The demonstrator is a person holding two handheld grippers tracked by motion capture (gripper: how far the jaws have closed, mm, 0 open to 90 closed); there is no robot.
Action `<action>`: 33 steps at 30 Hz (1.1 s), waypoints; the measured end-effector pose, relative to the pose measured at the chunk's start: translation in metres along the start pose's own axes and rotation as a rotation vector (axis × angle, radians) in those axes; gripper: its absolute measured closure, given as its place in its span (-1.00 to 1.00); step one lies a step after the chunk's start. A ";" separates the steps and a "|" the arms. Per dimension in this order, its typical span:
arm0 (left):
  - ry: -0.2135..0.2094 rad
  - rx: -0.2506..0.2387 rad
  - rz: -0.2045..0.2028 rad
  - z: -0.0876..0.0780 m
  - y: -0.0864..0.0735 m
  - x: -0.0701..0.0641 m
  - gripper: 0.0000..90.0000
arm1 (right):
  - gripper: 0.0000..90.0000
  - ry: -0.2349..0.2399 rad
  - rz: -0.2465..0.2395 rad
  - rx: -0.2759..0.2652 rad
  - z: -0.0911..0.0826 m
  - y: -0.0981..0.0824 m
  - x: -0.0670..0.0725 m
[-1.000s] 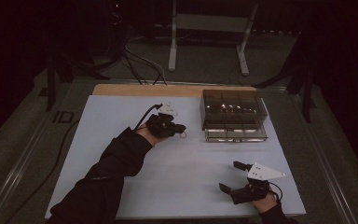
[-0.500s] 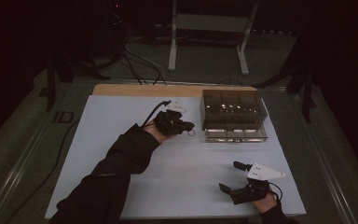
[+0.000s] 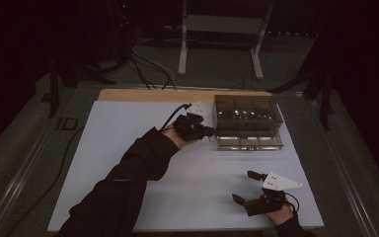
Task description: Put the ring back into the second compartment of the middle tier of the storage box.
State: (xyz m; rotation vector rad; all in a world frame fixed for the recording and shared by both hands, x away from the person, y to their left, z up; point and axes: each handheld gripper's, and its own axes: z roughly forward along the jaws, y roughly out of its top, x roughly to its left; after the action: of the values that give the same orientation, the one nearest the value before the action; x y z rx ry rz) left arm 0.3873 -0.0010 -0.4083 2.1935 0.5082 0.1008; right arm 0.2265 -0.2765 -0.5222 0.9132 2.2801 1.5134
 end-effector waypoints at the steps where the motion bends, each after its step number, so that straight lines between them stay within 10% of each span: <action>1: -0.001 -0.003 -0.001 0.001 0.001 0.000 1.00 | -1.00 0.001 0.000 0.000 0.000 0.000 0.000; 33: -0.063 -0.033 0.000 0.059 0.043 -0.006 1.00 | -1.00 0.004 0.003 -0.008 -0.003 -0.001 -0.001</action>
State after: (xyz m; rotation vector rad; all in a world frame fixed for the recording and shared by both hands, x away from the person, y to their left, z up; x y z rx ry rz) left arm 0.4103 -0.0706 -0.4118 2.1574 0.4675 0.0398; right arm 0.2256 -0.2793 -0.5217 0.9124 2.2748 1.5260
